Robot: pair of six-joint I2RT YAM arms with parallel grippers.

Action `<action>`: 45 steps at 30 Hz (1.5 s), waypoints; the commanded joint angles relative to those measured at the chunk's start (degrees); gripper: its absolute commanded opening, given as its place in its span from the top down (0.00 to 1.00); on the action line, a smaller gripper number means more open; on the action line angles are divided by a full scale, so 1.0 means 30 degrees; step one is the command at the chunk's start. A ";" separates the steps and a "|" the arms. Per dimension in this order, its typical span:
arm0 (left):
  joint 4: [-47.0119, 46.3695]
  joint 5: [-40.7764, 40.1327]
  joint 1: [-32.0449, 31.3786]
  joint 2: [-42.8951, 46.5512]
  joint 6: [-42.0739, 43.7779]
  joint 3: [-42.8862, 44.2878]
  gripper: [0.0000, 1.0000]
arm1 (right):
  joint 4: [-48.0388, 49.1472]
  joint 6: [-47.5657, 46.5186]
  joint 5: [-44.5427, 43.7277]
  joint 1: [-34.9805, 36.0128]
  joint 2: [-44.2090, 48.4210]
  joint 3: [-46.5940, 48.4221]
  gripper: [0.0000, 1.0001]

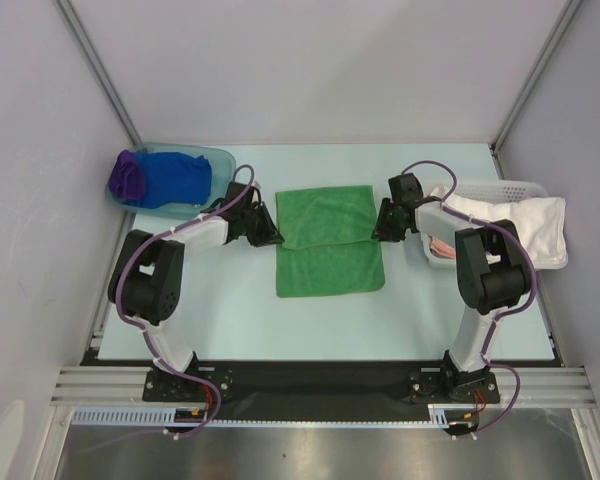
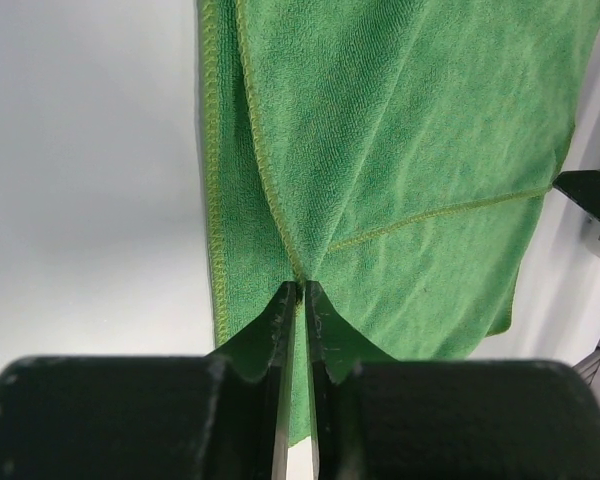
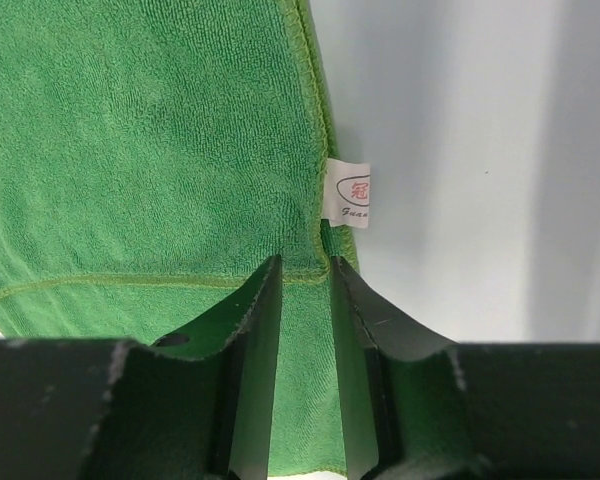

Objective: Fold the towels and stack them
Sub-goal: Fold the towel

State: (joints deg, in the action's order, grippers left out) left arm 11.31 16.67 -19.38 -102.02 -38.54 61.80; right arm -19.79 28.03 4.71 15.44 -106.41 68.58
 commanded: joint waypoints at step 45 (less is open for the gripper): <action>-0.0548 -0.0458 -0.0133 -0.0564 0.0192 -0.0063 0.97 | 0.0181 -0.0672 -0.2565 0.0916 -0.0125 0.1457 0.75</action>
State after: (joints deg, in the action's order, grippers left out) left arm 11.22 15.20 -19.38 -103.33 -38.52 60.58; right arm -20.73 26.46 -1.30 17.30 -108.12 70.61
